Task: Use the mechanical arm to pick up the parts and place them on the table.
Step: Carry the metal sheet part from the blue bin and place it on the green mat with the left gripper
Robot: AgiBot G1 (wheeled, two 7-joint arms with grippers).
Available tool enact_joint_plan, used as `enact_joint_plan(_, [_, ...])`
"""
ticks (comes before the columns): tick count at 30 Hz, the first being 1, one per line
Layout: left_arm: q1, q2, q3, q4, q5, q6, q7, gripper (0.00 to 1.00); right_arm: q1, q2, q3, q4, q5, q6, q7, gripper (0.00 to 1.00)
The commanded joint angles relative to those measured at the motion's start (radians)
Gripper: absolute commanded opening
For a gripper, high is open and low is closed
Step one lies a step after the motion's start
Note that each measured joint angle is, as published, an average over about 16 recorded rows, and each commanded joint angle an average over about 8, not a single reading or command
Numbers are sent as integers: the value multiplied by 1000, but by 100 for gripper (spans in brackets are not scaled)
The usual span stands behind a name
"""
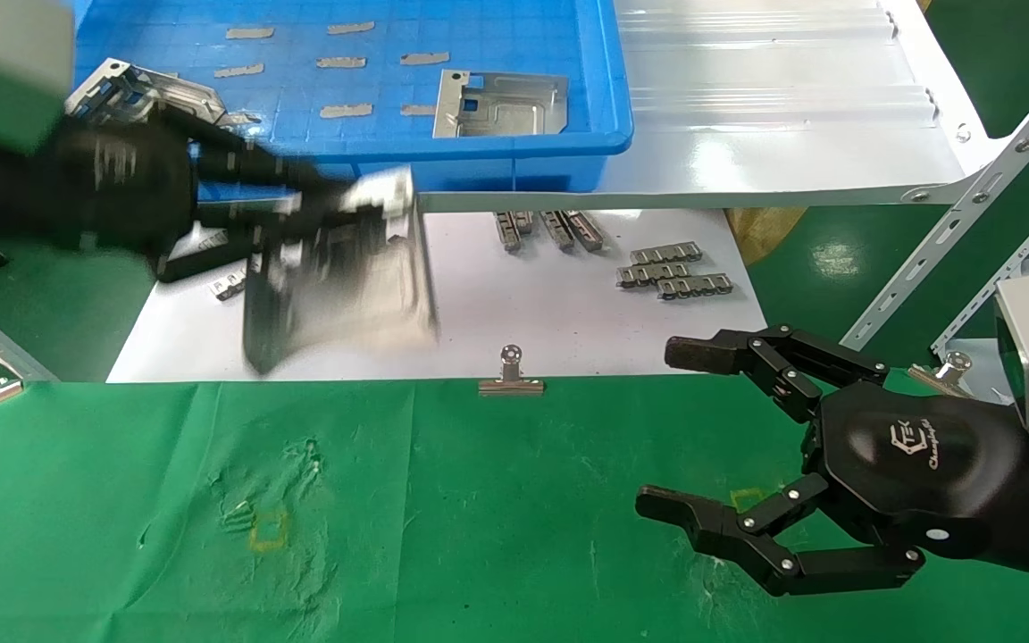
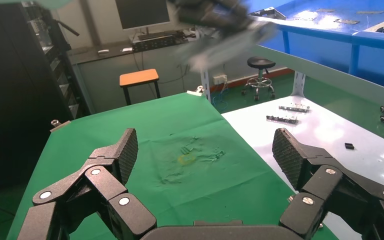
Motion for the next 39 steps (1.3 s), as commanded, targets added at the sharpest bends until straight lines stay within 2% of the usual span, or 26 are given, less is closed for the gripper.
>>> enact_joint_plan(1, [60,-57,37,-115,-60,-1,-7,0,0,0,0,0,0,0,0,100])
enact_joint_plan(4, [120,-105,97,-166,-84,-9,35,0,0,0,0,0,0,0,0,100])
enact_joint_plan(7, [160,-118,148,-149,-72,-18,113,0,0,0,0,0,0,0,0,100])
enact_joint_plan(14, [202,-93,224,-30,23,-55,362,0,0,0,0,0,0,0,0,100])
enact_joint_plan(19, [215,-66,243,51,61,-84,447,1,0,0,0,0,0,0,0,100])
enact_joint_plan(20, [218,-61,245,66,64,-89,454,6,0,0,0,0,0,0,0,100])
enact_joint_plan(27, [236,-30,249,142,73,-124,495,93,0,0,0,0,0,0,0,100])
enact_joint_plan(28, [238,-27,250,148,75,-128,502,100,0,0,0,0,0,0,0,100])
enact_joint_plan(39, [232,-5,245,196,66,-111,550,100,0,0,0,0,0,0,0,100])
